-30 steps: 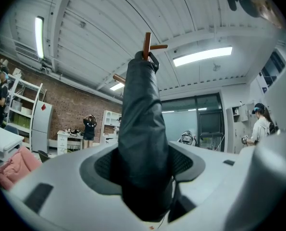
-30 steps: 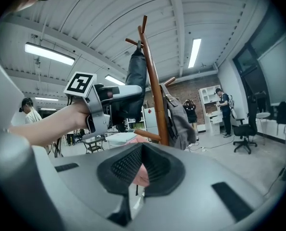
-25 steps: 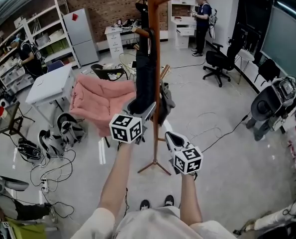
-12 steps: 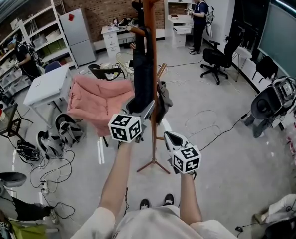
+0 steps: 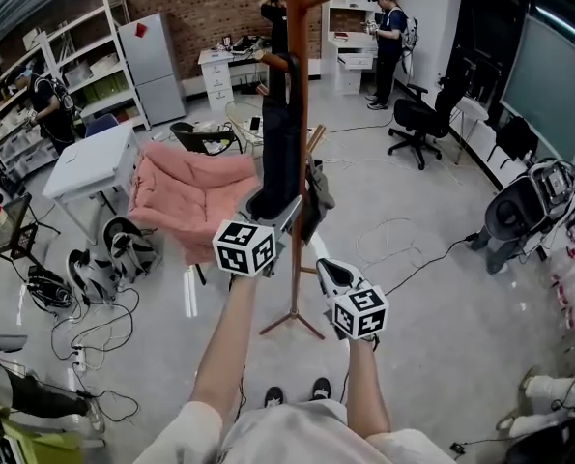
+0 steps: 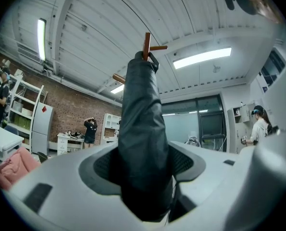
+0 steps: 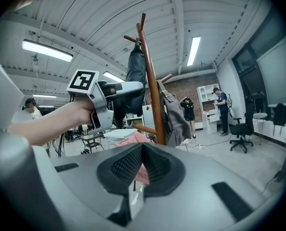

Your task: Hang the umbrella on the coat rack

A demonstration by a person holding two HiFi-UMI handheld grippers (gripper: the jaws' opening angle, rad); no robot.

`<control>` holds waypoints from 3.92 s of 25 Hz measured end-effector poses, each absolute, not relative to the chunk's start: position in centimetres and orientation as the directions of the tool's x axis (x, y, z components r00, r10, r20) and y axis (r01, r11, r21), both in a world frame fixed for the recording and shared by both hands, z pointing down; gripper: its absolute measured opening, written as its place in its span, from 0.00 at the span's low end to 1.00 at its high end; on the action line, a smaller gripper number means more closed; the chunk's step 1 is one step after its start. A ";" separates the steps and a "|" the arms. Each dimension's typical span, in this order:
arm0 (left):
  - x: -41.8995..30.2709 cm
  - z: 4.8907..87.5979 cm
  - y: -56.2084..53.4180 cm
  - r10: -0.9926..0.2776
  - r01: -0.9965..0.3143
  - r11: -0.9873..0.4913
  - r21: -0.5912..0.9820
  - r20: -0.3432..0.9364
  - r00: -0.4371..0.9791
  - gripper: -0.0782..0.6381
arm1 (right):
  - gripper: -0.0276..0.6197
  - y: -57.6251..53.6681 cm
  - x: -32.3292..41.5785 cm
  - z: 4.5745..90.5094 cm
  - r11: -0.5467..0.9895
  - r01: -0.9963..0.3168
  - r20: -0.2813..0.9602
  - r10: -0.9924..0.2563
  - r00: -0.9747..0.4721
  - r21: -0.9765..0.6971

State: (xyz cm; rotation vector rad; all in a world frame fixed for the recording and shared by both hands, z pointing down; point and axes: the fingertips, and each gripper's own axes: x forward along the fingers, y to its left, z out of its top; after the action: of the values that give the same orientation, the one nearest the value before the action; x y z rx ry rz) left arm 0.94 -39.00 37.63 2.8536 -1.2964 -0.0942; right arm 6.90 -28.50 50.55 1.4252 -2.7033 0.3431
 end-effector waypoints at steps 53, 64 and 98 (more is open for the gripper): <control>-7.2 48.6 -26.2 -0.850 -0.840 -0.519 0.155 0.014 0.527 0.60 | 0.05 -28.9 5.5 51.2 0.572 -0.803 0.184 -0.782 -0.596 -0.170; -7.9 49.0 -26.1 -0.859 -0.861 -0.506 0.040 0.057 0.508 0.59 | 0.05 -28.9 5.4 51.9 0.566 -0.807 0.195 -0.783 -0.591 -0.172; -8.7 48.9 -26.7 -0.871 -0.873 -0.487 0.012 0.065 0.487 0.12 | 0.05 -29.9 6.4 52.3 0.551 -0.810 0.194 -0.788 -0.584 -0.200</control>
State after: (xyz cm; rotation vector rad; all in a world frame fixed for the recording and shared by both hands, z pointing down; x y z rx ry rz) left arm -8.70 -26.70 48.94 2.6710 -1.5683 0.0772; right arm 6.40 -29.90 52.29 1.3905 -2.6942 0.4132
